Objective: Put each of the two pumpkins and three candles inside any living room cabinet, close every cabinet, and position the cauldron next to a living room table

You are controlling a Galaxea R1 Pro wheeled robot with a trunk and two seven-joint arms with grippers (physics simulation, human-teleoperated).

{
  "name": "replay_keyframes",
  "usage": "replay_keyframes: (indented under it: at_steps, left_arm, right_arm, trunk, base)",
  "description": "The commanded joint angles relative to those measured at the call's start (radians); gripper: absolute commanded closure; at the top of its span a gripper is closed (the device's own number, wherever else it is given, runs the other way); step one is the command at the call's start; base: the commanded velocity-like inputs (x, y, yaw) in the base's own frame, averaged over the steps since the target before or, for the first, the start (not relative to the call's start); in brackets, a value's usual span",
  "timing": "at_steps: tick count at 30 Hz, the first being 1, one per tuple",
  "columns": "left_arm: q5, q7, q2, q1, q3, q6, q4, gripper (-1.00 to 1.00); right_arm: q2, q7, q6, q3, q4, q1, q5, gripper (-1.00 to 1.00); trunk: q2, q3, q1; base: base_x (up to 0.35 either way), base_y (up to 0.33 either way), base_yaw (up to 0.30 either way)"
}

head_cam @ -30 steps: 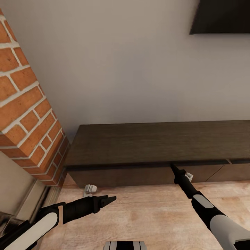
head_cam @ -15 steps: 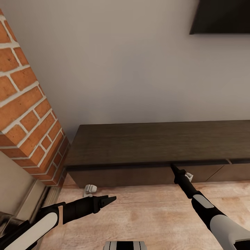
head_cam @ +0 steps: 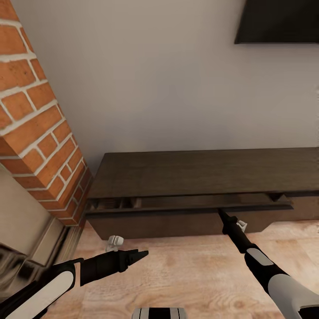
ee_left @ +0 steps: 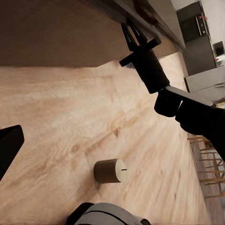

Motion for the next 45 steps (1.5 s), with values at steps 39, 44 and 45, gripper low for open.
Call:
replay_keyframes:
  at_steps: [39,44,45]
  left_arm:
    - [0.009,0.000,0.000,-0.001,-0.001,0.005,0.000,-1.00]
    - [0.009,0.000,0.000,-0.001,-0.001,0.005,0.000,-1.00]
    - [0.009,0.000,0.000,-0.001,-0.001,0.004,0.000,-1.00]
  right_arm:
    - [-0.001,0.004,0.005,0.018,0.002,0.000,-0.004,1.00]
    - [-0.001,0.004,0.005,0.019,0.002,0.000,-0.004,1.00]
    - [-0.001,0.004,0.004,0.018,0.002,0.000,-0.003,1.00]
  trunk:
    - [0.000,-0.001,-0.001]
    - [0.000,-0.001,-0.001]
    - [0.000,-0.001,-0.001]
  base:
    - [-0.213,0.000,0.000]
    - [-0.001,0.000,0.000]
    - [0.000,0.000,0.000]
